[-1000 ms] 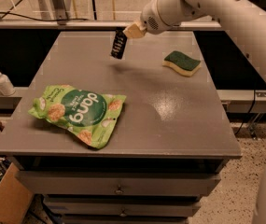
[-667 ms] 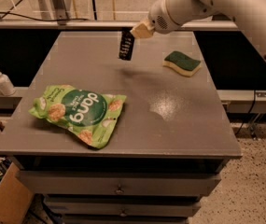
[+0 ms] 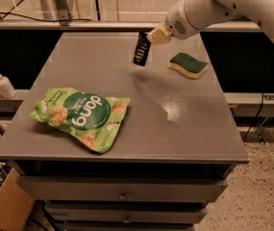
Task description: Move rxbar chocolate near sponge
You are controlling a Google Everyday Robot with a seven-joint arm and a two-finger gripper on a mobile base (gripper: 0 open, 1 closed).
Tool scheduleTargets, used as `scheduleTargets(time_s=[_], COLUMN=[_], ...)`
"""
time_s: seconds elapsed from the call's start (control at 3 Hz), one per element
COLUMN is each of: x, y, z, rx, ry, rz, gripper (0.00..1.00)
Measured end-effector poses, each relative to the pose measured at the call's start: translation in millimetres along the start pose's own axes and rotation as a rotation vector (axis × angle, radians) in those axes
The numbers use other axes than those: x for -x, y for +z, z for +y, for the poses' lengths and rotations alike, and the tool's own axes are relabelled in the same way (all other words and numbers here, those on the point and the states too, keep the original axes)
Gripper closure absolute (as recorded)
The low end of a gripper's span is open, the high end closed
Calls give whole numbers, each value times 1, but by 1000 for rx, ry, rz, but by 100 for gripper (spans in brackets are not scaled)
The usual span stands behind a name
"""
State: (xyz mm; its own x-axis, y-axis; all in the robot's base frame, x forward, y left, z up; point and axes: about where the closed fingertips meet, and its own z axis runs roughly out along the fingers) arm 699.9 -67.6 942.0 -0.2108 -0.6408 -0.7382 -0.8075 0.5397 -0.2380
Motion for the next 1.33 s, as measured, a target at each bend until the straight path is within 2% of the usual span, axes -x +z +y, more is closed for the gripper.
scheduleTargets(time_s=[0.67, 1.33], x=[-13, -26], y=[-6, 22], z=[-20, -35], rx=[-56, -58], ry=[-27, -75], rz=[45, 127], gripper=[100, 100])
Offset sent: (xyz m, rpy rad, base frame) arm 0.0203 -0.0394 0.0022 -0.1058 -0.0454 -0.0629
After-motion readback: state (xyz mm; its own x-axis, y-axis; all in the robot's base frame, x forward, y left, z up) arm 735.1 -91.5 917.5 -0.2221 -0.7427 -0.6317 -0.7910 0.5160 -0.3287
